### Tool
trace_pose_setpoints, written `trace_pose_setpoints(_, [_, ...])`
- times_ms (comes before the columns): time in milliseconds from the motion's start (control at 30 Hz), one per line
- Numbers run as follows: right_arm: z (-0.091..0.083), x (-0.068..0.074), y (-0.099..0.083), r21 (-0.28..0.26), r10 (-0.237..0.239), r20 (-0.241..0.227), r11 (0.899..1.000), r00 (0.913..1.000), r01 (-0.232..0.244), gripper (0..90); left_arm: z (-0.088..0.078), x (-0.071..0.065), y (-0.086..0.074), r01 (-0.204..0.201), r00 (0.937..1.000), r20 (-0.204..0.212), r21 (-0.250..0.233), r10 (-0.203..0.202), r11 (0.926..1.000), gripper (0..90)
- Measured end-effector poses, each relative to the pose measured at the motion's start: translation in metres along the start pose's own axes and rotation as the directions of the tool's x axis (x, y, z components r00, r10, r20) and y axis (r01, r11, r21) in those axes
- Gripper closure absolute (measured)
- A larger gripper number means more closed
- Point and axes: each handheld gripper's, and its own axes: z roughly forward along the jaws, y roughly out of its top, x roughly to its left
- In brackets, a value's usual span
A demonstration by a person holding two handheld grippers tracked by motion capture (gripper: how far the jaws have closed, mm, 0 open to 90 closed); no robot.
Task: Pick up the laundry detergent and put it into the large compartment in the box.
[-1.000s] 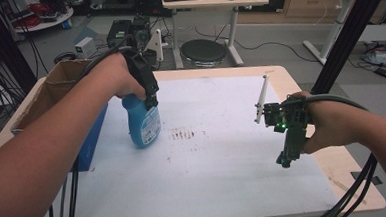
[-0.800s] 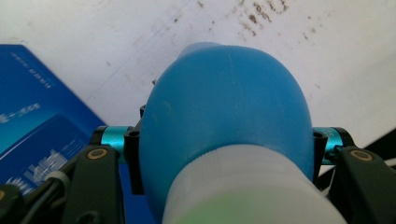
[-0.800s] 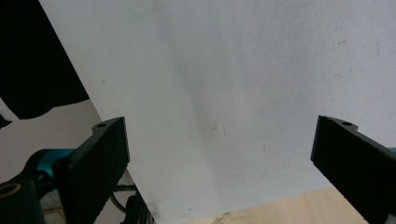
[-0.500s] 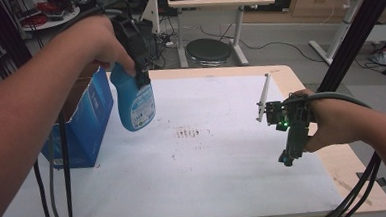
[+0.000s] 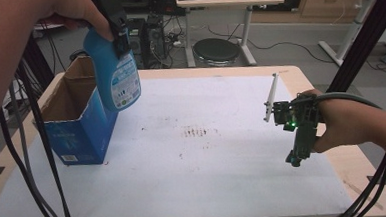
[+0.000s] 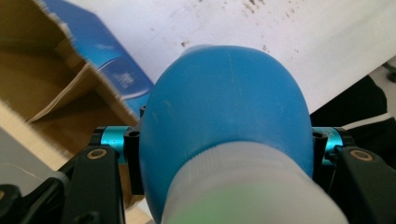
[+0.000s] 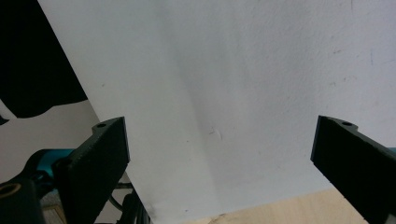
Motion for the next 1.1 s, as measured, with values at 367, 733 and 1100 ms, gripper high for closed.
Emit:
trace_pose_setpoints(367, [-0.003,0.004,0.009,0.002,-0.019,0.005,1.0,0.9998,0.019,3.5,-0.032,0.046,-0.04,0.146,0.9893,-0.008,-0.005,-0.146,0.9893,38.8])
trace_pose_setpoints(733, [-0.002,0.004,0.011,0.003,-0.02,0.008,1.0,0.9998,0.02,3.5,-0.028,0.079,-0.059,0.264,0.9634,-0.052,0.006,-0.263,0.9645,38.8])
trace_pose_setpoints(1100, [0.0,0.003,0.013,0.012,-0.014,0.008,1.0,0.9999,0.014,3.5,-0.004,0.098,-0.064,0.287,0.9575,-0.035,0.027,-0.286,0.9575,38.8])
